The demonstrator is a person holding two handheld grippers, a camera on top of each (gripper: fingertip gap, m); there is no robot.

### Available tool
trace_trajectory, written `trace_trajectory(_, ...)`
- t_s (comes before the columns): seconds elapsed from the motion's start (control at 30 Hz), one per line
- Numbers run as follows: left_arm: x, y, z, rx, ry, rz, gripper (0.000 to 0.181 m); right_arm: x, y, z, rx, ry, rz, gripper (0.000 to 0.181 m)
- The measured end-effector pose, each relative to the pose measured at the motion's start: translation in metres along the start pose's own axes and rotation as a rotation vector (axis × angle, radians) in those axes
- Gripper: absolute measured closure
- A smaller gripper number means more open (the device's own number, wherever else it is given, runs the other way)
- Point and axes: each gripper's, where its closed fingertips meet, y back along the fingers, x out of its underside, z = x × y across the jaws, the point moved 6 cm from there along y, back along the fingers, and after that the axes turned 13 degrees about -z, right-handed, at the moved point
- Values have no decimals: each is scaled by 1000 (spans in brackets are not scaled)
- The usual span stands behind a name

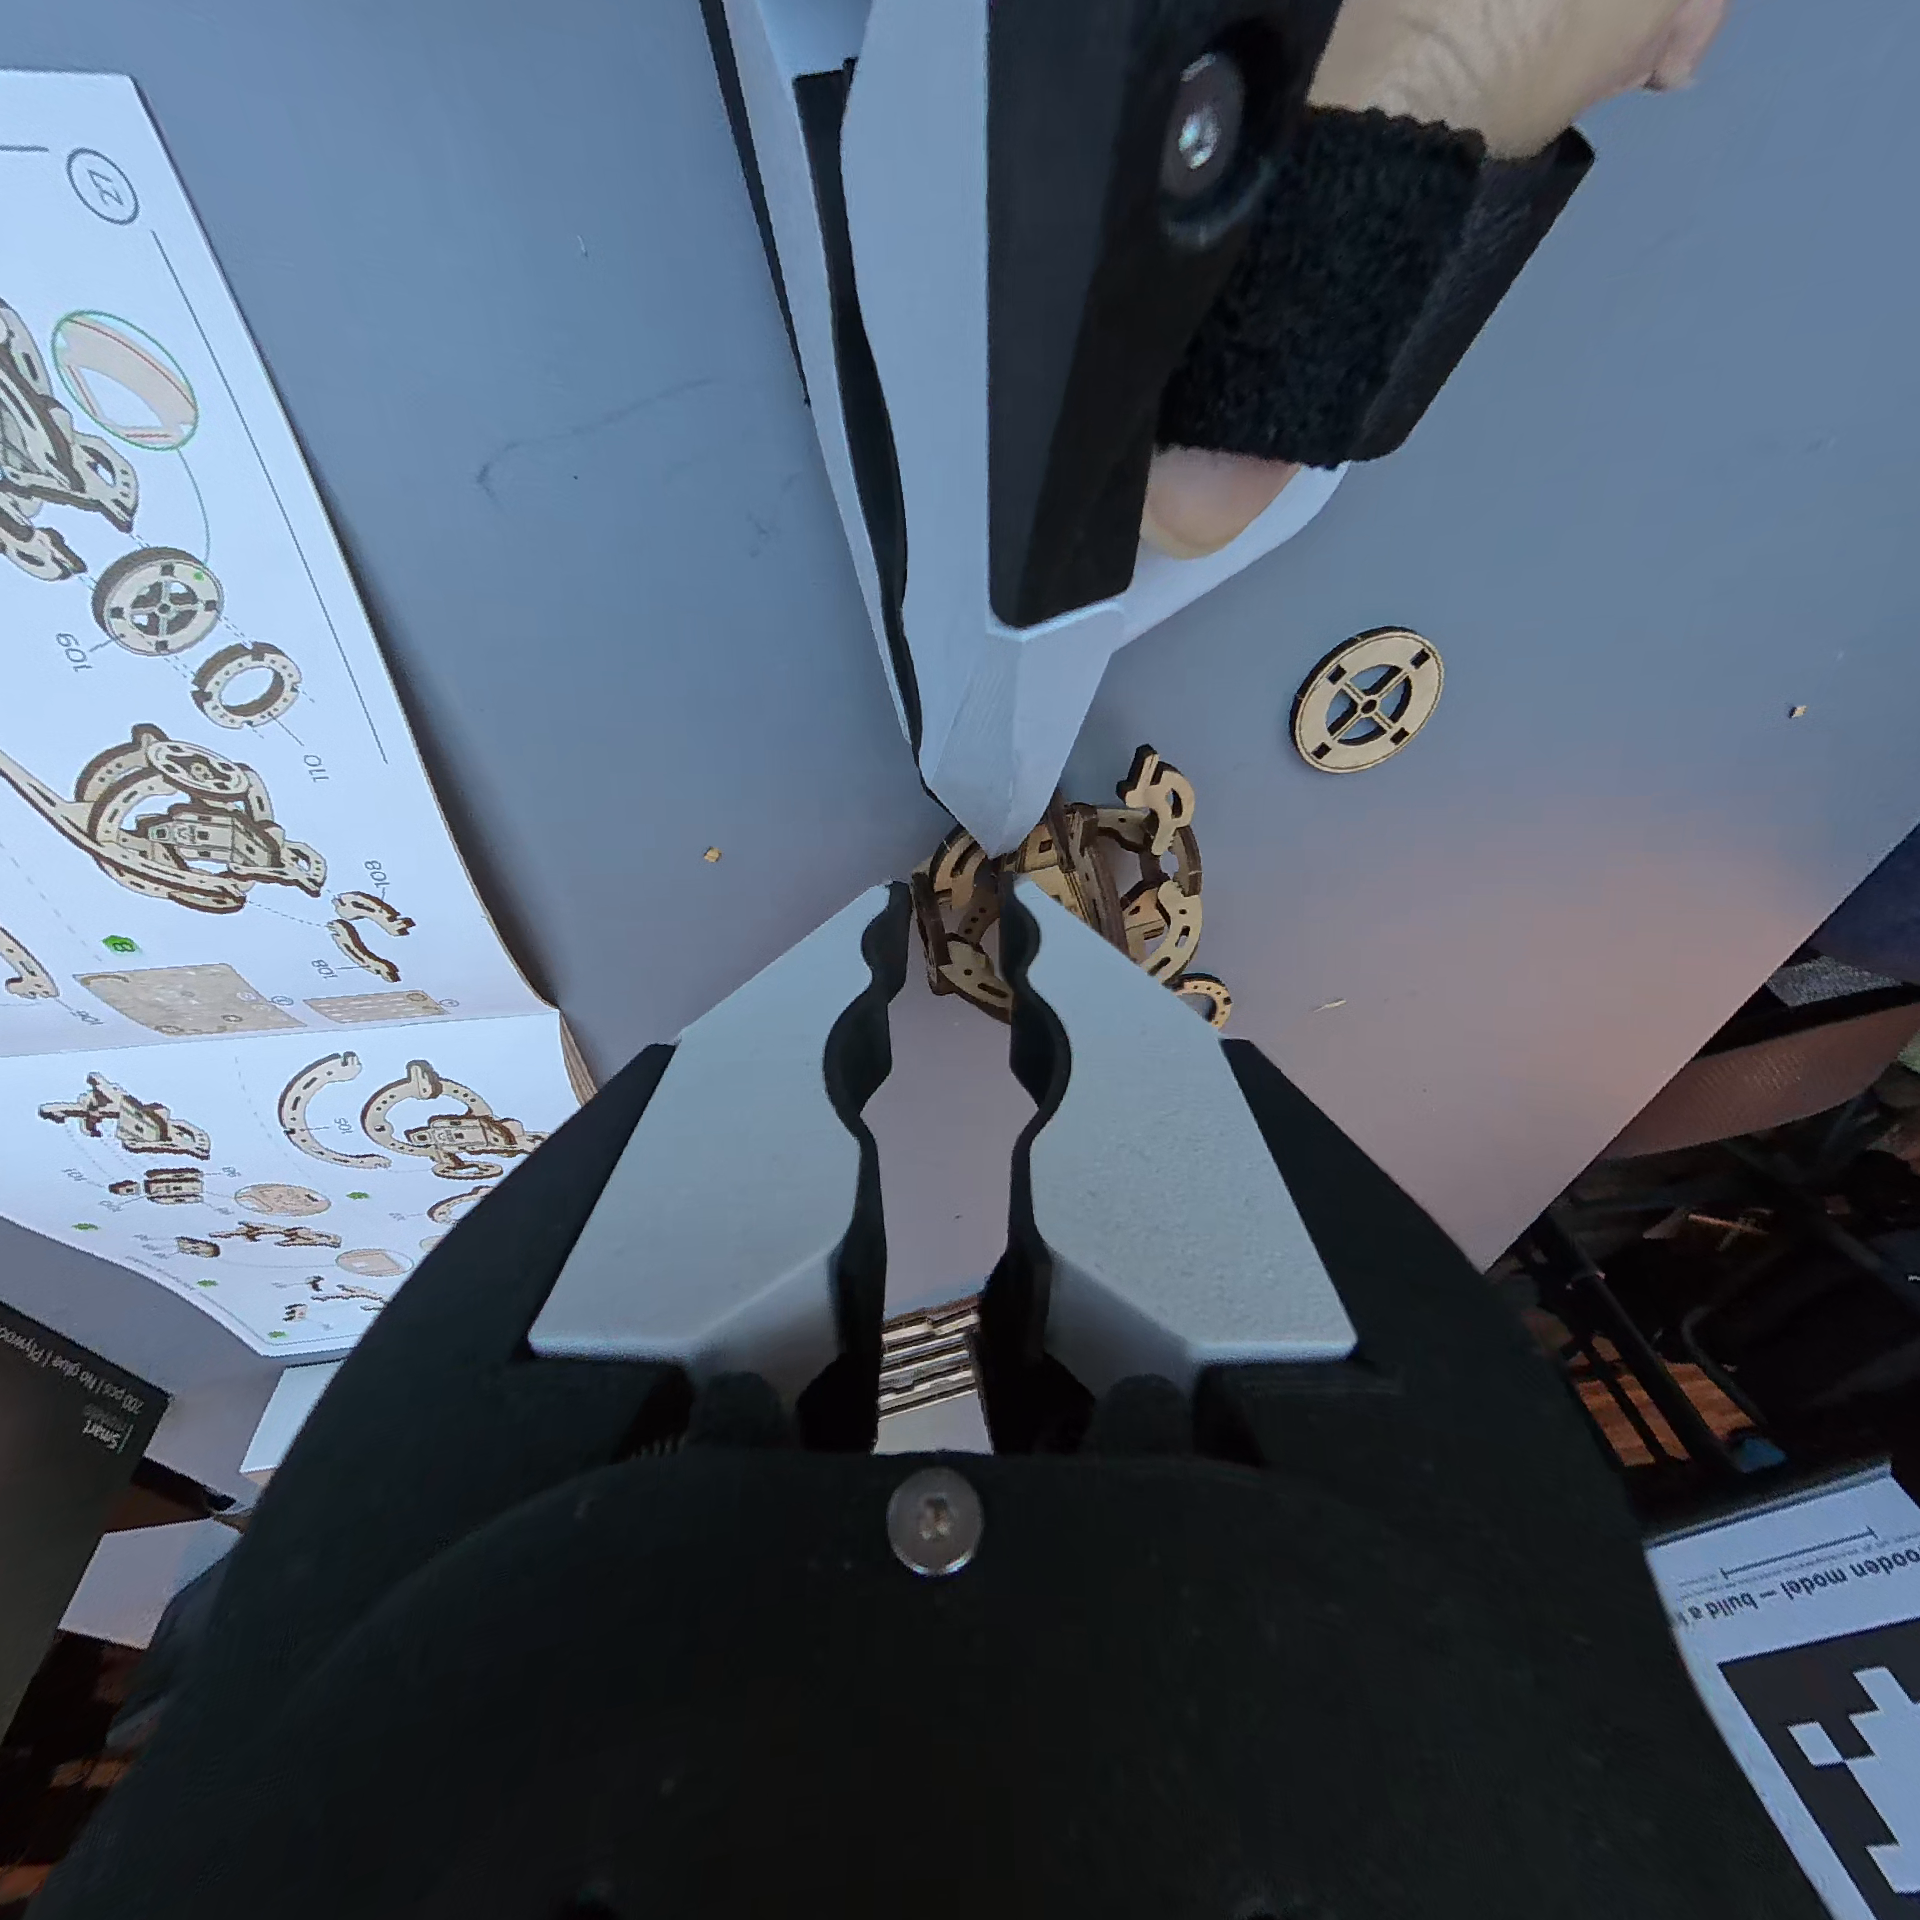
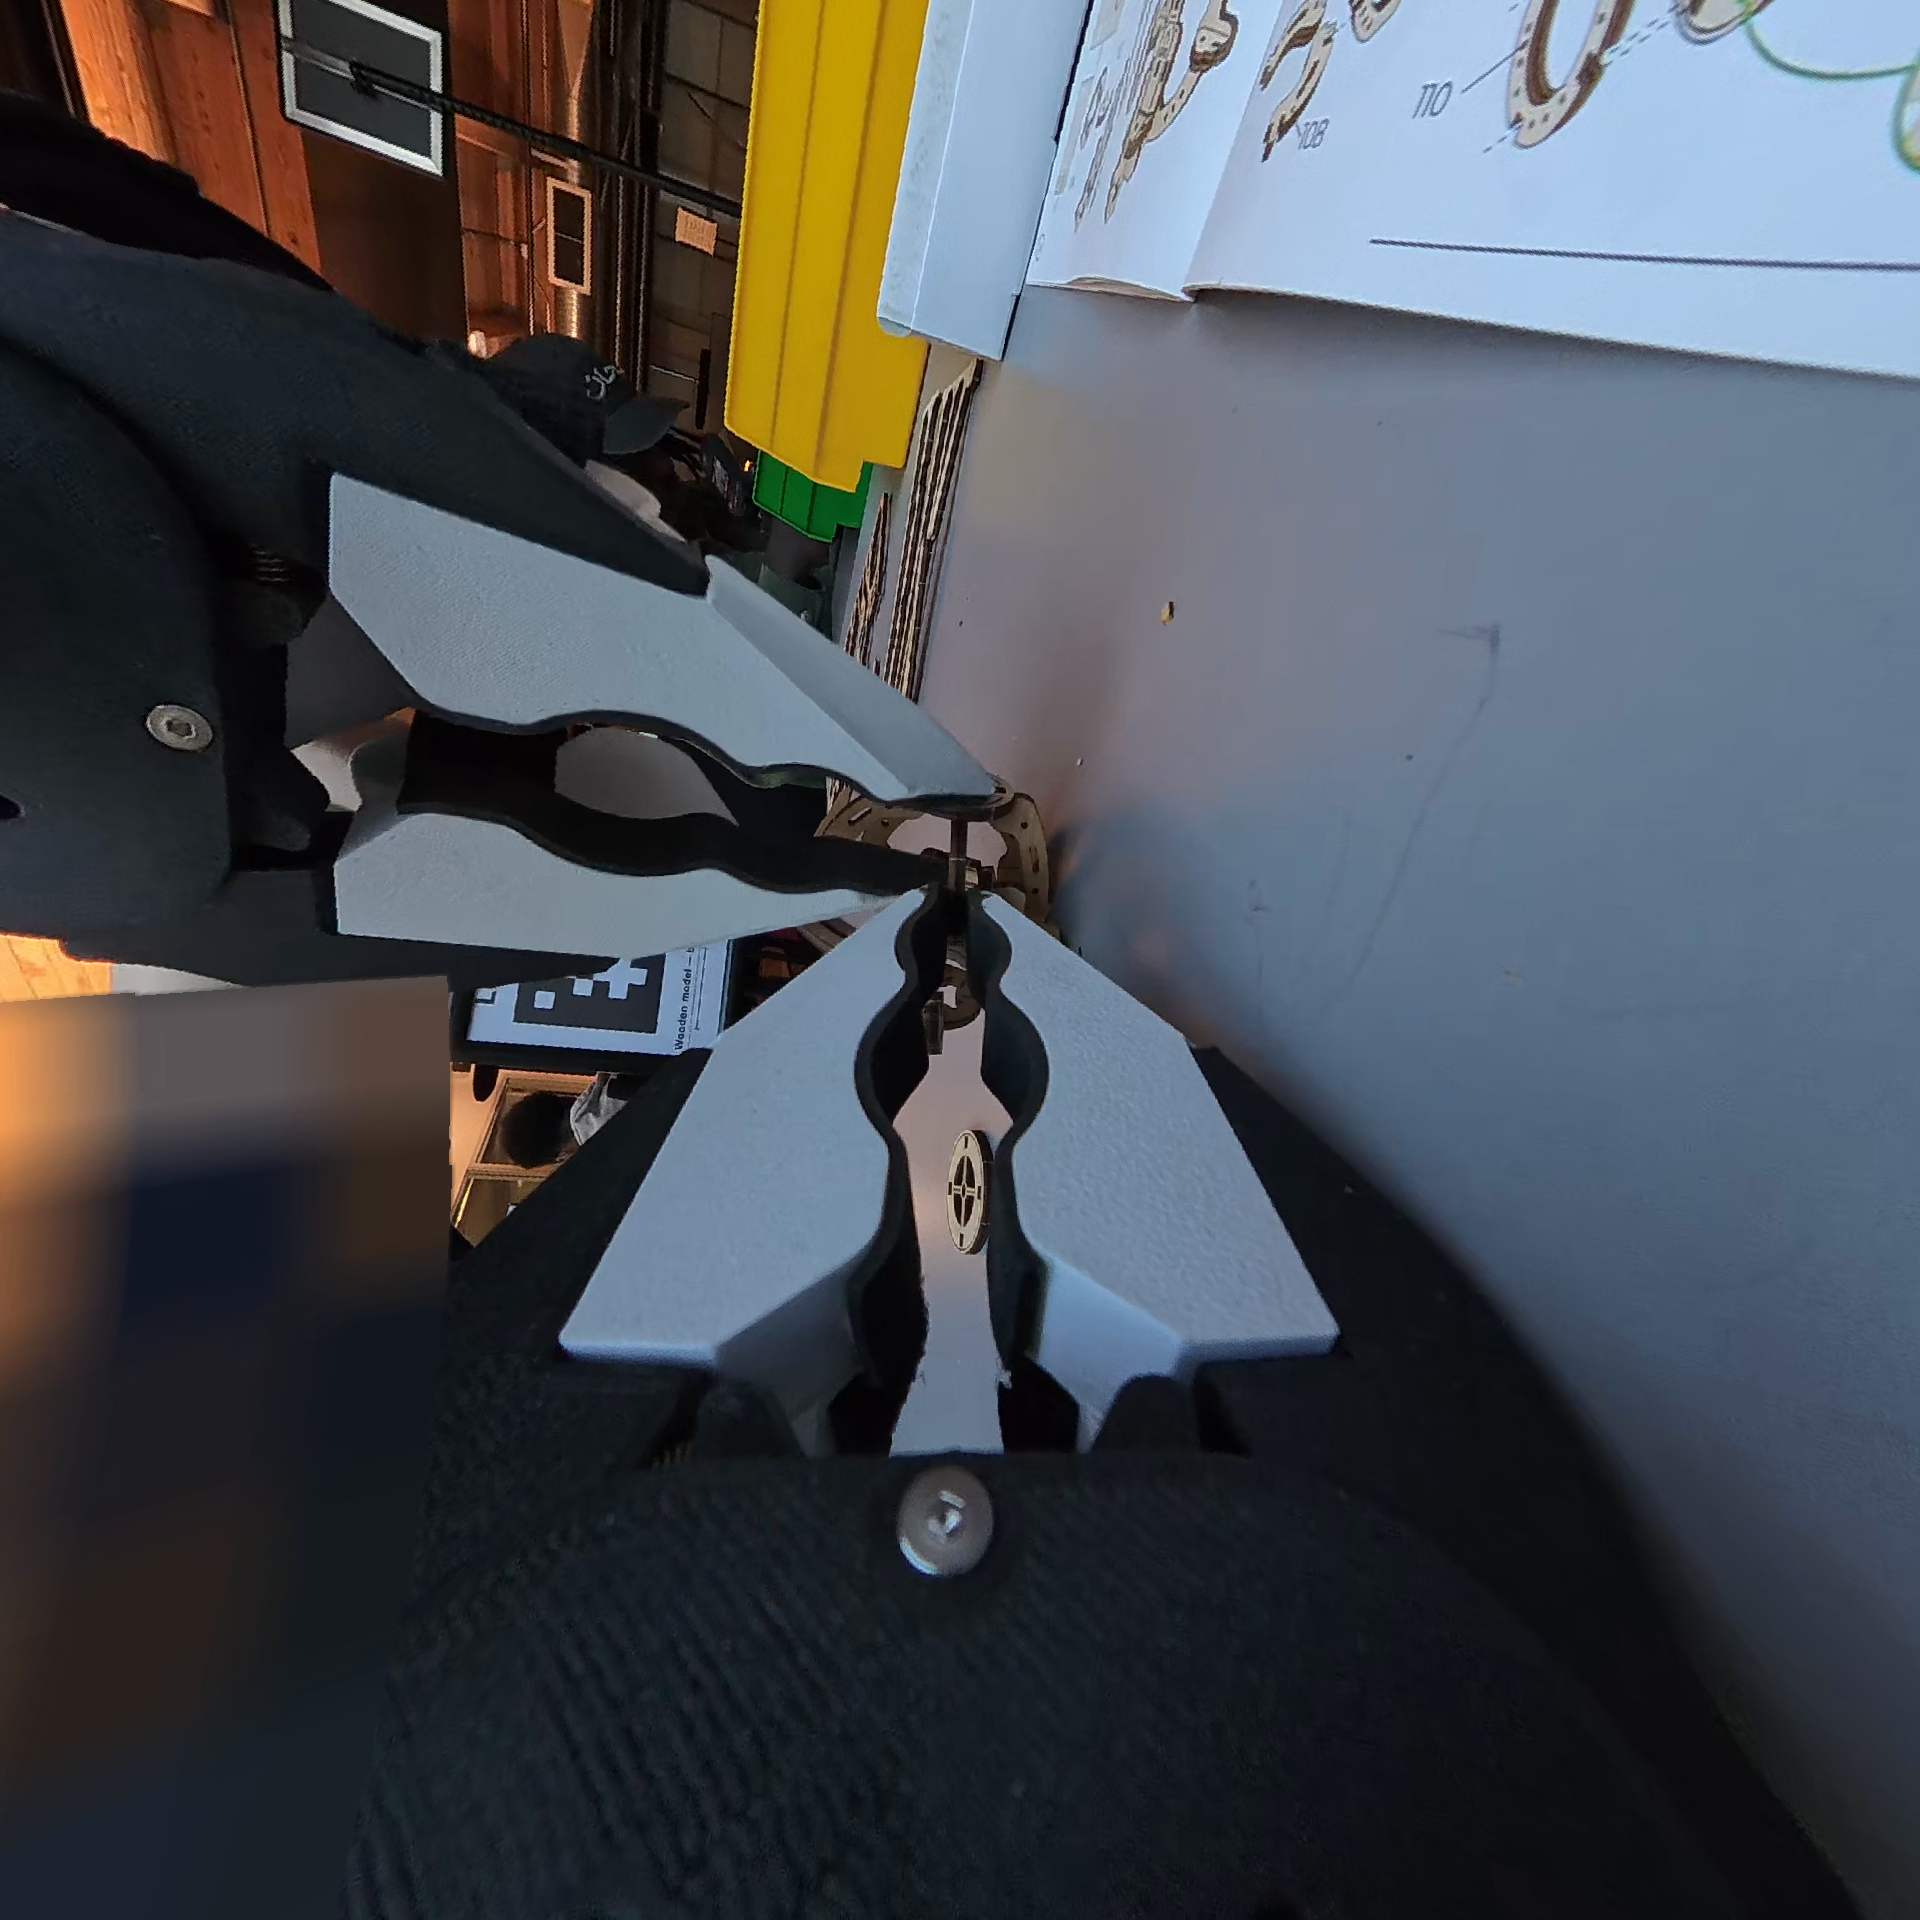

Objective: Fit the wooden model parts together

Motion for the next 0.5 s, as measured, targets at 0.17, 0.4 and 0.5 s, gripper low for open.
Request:
trace_trajectory(0.17, 0, 0, 0, -14, -15, 0, 170, 0, 0, 0, 0, 1, 1, 181)
trace_trajectory(0.4, 0, 0, -1, -49, -30, 11, 172, 0, 0, 0, -5, -3, -1, 181)
trace_trajectory(0.5, -1, 0, -2, -72, -43, 24, 172, 0, 1, 0, -8, -5, -1, 181)
